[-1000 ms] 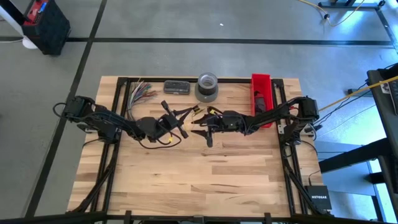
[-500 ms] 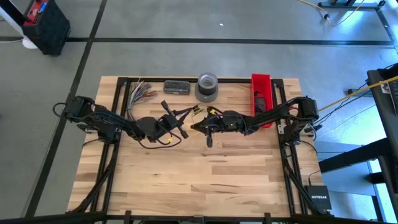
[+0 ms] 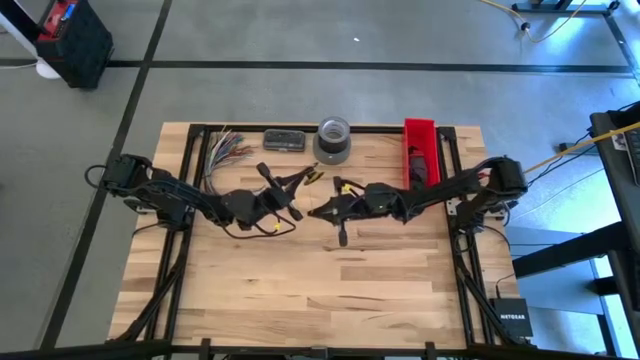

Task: Coil cords
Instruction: Uncoil the yellow wire from the black spool

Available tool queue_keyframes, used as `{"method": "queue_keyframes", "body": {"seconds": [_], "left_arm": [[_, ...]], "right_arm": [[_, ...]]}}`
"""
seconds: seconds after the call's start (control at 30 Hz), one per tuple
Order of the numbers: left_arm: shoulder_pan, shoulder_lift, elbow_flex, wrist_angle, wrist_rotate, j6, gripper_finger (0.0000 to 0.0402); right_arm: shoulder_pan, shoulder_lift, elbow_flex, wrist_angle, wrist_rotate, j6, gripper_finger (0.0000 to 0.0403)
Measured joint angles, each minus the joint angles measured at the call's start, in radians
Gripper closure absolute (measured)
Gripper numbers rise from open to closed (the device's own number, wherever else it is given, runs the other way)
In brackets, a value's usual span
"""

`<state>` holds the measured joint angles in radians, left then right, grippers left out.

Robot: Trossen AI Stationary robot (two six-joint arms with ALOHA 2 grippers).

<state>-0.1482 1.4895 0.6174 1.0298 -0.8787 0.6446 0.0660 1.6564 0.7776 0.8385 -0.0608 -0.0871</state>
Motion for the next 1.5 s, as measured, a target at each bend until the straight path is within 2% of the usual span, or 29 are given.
{"method": "queue_keyframes", "body": {"seconds": [0.23,0.47,0.57,0.63,0.7,0.87,1.0,1.1,1.3,1.4,1.5], "left_arm": [[-0.034,-0.001,0.0,-0.027,-0.03,0.142,0.0402],[-0.088,-0.007,0.0,-0.018,-0.036,0.236,0.0402],[-0.118,-0.038,0.0,-0.019,-0.011,0.251,0.0402],[-0.138,-0.071,0.0,-0.017,0.021,0.246,0.0402],[-0.155,-0.103,0.0,-0.013,0.059,0.222,0.0402],[-0.169,-0.161,0.0,-0.002,0.139,0.116,0.0402],[-0.166,-0.161,0.0,0.041,0.143,0.086,0.0402],[-0.154,-0.161,0.0,0.066,0.114,0.067,0.0402],[-0.115,-0.16,-0.005,0.059,0.002,0.034,0.0402],[-0.09,-0.159,-0.005,0.004,-0.08,0.04,0.0402],[-0.069,-0.159,-0.005,-0.069,-0.108,0.036,0.0402]], "right_arm": [[0.0,-0.222,0.0,-0.334,0.124,-0.104,0.0398],[0.0,-0.414,-0.049,-0.595,0.421,-0.161,0.0395],[-0.001,-0.44,-0.097,-0.631,0.537,-0.18,0.0394],[-0.008,-0.44,-0.13,-0.621,0.548,-0.192,0.0394],[-0.027,-0.423,-0.154,-0.595,0.492,-0.206,0.0394],[-0.085,-0.321,-0.174,-0.449,0.224,-0.179,0.0394],[-0.085,-0.182,-0.17,-0.245,0.032,-0.168,0.0393],[-0.069,-0.076,-0.142,-0.177,-0.085,-0.175,0.0393],[-0.026,0.077,-0.025,-0.183,-0.177,-0.135,0.0393],[0.007,0.092,0.018,-0.186,-0.209,-0.096,0.0393],[0.031,0.079,0.035,-0.197,-0.202,-0.095,0.0389]]}}
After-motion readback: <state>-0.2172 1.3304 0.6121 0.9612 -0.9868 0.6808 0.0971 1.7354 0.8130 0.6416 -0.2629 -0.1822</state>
